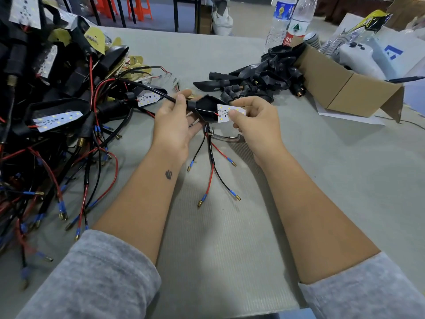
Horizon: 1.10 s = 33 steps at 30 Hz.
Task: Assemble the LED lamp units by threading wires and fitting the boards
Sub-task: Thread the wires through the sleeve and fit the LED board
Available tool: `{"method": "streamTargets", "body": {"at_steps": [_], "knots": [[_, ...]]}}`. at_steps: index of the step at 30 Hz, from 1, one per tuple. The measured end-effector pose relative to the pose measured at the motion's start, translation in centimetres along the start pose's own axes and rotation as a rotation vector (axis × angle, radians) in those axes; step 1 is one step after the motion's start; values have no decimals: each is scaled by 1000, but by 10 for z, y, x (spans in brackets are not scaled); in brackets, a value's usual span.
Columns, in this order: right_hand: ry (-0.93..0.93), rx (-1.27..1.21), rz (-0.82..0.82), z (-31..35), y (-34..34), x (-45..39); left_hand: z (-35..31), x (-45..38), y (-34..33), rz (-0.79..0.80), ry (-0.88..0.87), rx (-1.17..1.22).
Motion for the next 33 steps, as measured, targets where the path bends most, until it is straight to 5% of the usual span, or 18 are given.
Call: {"method": "streamTargets", "body": {"at_steps": [12, 20, 23, 26, 33], "knots": [[16, 18, -34, -4, -2, -3, 5, 6, -10, 158, 34, -173], [185, 250, -99, -1, -3, -2, 3, 8, -8, 149, 1, -191], [167, 145, -80, -1, -4, 0, 2, 8, -7, 99, -11, -203], [103, -25, -7, 2, -5, 1, 0, 8, -6, 37, -32, -195], [46, 48, 251, 3, -12, 6, -3, 10, -6, 22, -60, -191]]}}
Point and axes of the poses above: each hand's wrist, its own x-axis away from the middle knuckle, its own y-axis out of the back of the hand, z = x × y, the point moved 3 cm from there along -x, towards the middle knuckle, and after that the axes turned 2 degrees about -x, right-handed, at the moved point
